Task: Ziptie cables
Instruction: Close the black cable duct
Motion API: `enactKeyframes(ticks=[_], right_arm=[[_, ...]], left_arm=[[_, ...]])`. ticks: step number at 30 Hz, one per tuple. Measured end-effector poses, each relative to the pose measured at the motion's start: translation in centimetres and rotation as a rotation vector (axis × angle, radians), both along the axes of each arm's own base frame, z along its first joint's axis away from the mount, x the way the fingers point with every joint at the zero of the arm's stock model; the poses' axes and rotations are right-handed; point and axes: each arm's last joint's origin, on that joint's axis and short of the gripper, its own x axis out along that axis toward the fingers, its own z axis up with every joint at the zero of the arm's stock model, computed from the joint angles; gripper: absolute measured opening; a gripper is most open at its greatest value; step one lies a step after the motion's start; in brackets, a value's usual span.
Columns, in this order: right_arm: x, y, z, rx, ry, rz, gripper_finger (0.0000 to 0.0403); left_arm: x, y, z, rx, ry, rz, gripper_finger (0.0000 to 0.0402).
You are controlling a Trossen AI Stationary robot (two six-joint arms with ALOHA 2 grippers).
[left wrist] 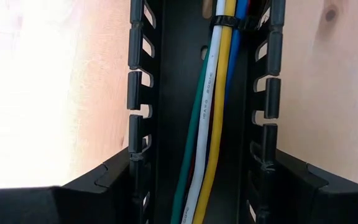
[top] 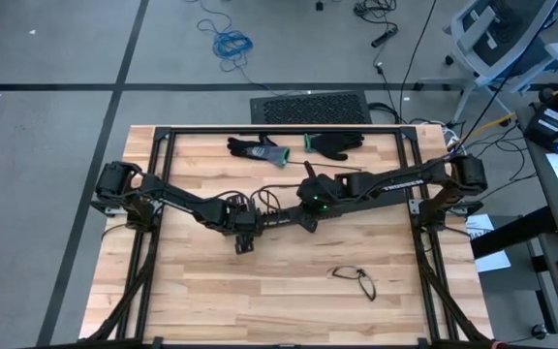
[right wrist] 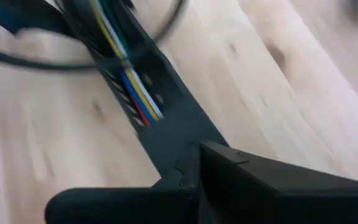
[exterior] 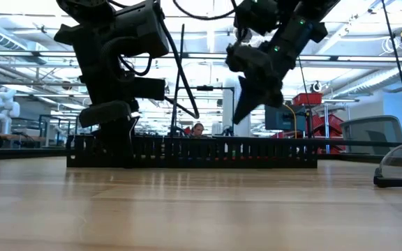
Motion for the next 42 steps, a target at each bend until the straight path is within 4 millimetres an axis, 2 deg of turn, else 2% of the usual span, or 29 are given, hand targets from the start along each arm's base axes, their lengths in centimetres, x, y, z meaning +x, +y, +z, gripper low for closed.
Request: enactKeyframes(ticks=[8,13,17,24,28,31,39,42], right_arm=[[-2.1,0.1,-0.9,-0.031,0.238,-0.019,0.0000],[-2.0,0.2,-1.0,-0.040,0.240,0.000,0.0000],[-0.8,0.2,-2.4,-0.048,0.224,0.004,0.0000],[3.4,0.7,-6.2,0.021,0.030,0.036,0.0000],[4.8,0.9,-7.2,0.054,-0.002,0.028,0.0000],[5.2,1.0,-6.5,0.082,-0.035,0.047,0.0000],[6.3,0.5,-2.2,0.058,-0.151,0.086,0.0000],[6.7,0.5,-1.4,0.038,-0.175,0.107,0.0000]], left_arm=[[0.0,0.0,0.0,-0.002,0.001,0.003,0.0258],[0.0,0.0,0.0,-0.004,0.001,0.005,0.0258],[-0.1,0.0,0.0,-0.008,0.004,0.005,0.0258],[-0.1,0.0,0.1,-0.011,0.004,0.004,0.0258],[0.0,0.0,0.3,-0.013,0.000,0.004,0.0258],[0.0,0.1,0.5,-0.014,-0.003,0.006,0.0258],[0.1,0.3,0.6,-0.013,-0.007,0.000,0.0258],[0.2,0.4,0.6,-0.008,-0.009,-0.009,0.0258]])
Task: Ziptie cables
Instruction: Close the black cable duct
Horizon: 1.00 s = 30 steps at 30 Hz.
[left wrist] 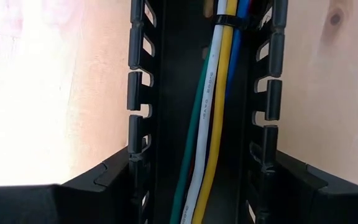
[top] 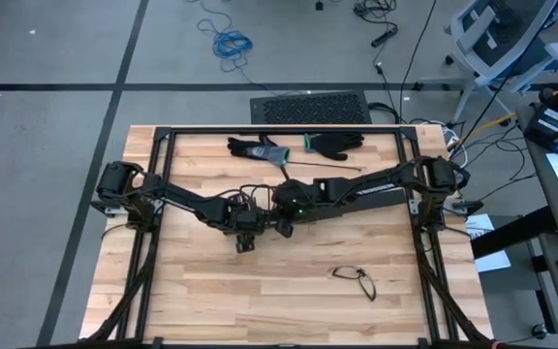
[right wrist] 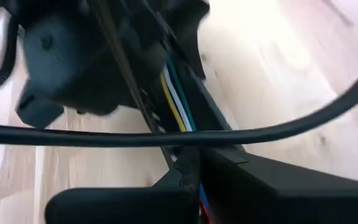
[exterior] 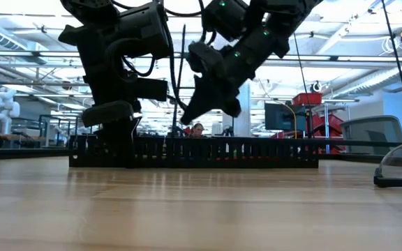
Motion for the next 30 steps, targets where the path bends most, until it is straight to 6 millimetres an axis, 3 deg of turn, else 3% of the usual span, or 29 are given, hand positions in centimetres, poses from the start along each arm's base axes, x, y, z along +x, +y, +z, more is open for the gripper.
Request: enactKeyframes(ticks=[5,8,11,17,20,23,30], right_arm=[[0.5,-0.1,1.5,-0.030,-0.040,0.023,0.0000],[-0.1,-0.6,3.5,-0.061,-0.050,0.024,0.0000],[-2.0,-1.8,6.0,-0.115,-0.022,-0.018,0.0000],[-8.2,-3.4,9.9,-0.121,0.189,-0.046,0.0000],[-10.6,-3.3,9.7,-0.103,0.357,-0.038,0.0000],[-11.6,-3.1,8.7,-0.096,0.468,-0.016,0.0000],[-12.1,-2.8,4.8,-0.074,0.480,-0.025,0.0000]], left_arm=[[0.0,0.2,0.0,0.001,-0.001,0.004,0.0258],[0.0,0.2,0.0,0.004,-0.001,0.006,0.0258],[0.0,0.2,0.1,0.001,-0.001,0.004,0.0258],[0.0,0.2,0.1,0.001,-0.001,0.004,0.0258],[0.0,0.2,0.1,0.001,-0.001,0.004,0.0258],[0.0,0.2,0.1,0.000,0.000,0.004,0.0258],[0.0,0.1,0.1,-0.002,0.000,0.004,0.0258]])
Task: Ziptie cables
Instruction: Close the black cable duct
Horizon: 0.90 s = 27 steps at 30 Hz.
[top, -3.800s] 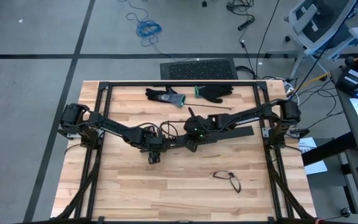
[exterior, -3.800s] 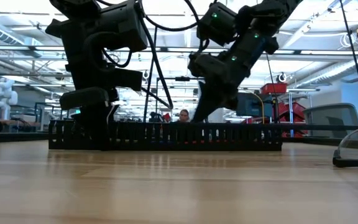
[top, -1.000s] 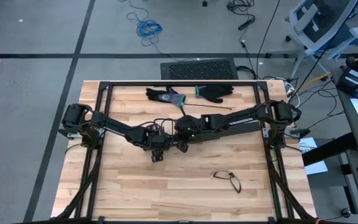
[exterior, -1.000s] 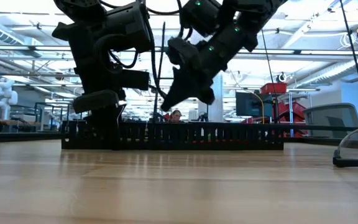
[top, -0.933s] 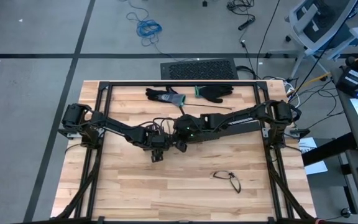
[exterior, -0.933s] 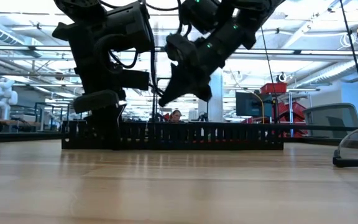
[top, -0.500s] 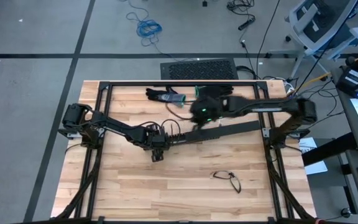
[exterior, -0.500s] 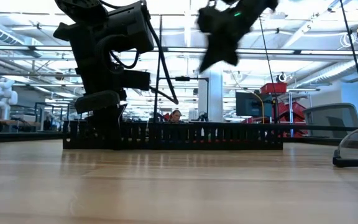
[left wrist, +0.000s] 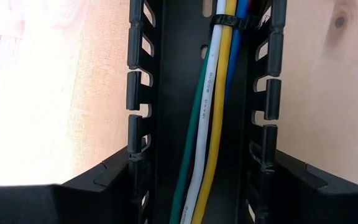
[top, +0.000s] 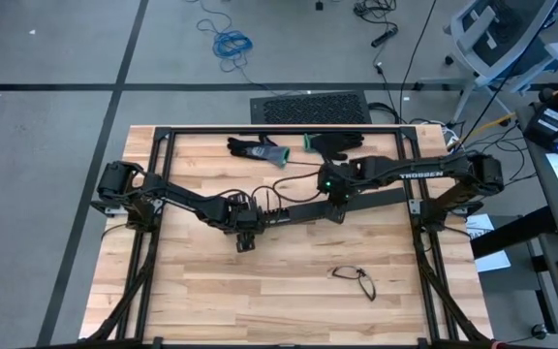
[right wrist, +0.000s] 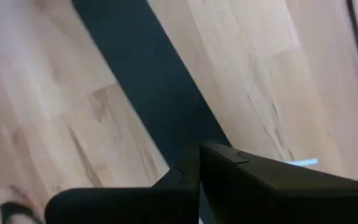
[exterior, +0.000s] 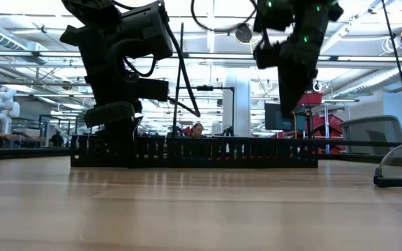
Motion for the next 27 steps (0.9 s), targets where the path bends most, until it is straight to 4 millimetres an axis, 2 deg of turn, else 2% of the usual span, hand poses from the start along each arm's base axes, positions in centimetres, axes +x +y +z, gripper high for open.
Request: enactKeyframes(ticks=[7,11,20,27], right_arm=[[-0.9,0.2,-3.9,0.046,0.015,-0.053,0.0000],[-0.5,0.1,-5.9,0.050,-0.029,-0.074,0.0000],[4.1,0.4,-8.7,0.122,-0.209,-0.049,0.0000],[6.1,1.0,-8.1,0.130,-0.248,-0.003,0.0000]], left_arm=[[0.0,0.0,0.0,-0.001,0.001,0.000,0.0258],[0.0,0.0,0.0,-0.001,0.003,0.001,0.0258],[-0.1,0.0,0.0,-0.003,0.004,0.002,0.0258],[0.0,0.2,0.0,-0.004,0.005,0.003,0.0258]])
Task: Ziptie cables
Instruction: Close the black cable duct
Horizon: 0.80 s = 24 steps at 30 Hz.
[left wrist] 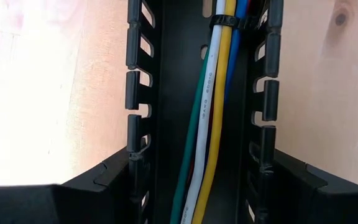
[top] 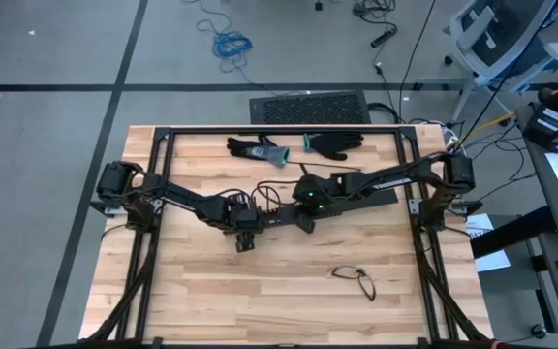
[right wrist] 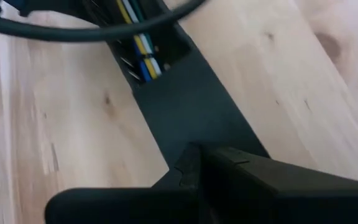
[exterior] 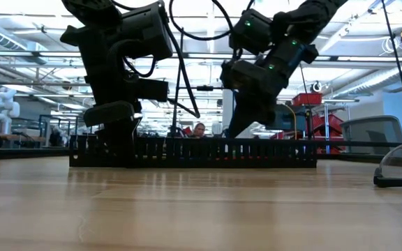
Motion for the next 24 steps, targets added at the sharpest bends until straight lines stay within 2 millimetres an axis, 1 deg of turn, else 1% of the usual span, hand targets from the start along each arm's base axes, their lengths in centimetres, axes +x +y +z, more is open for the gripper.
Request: enactKeyframes(ticks=[4,9,14,18,21,24], right_arm=[[0.6,0.0,0.3,0.019,-0.068,-0.028,0.0000],[0.3,0.0,1.8,0.048,-0.115,-0.037,0.0000],[-0.2,0.0,4.8,0.044,-0.226,-0.038,0.0000],[-1.2,-0.1,7.0,0.045,-0.278,-0.051,0.0000],[-2.6,-0.5,9.3,-0.002,-0.228,-0.085,0.0000],[-4.3,-0.6,10.9,-0.113,-0.077,-0.089,0.0000]], left_arm=[[0.0,0.1,0.0,0.000,0.001,-0.001,0.0258],[0.0,0.1,0.0,0.001,-0.001,-0.004,0.0258],[0.0,0.1,0.0,0.002,0.000,-0.004,0.0258],[0.0,0.1,0.0,0.001,-0.001,-0.003,0.0258],[0.0,0.1,0.0,0.001,-0.001,-0.003,0.0258],[0.0,0.1,0.0,0.001,-0.001,-0.003,0.0258]])
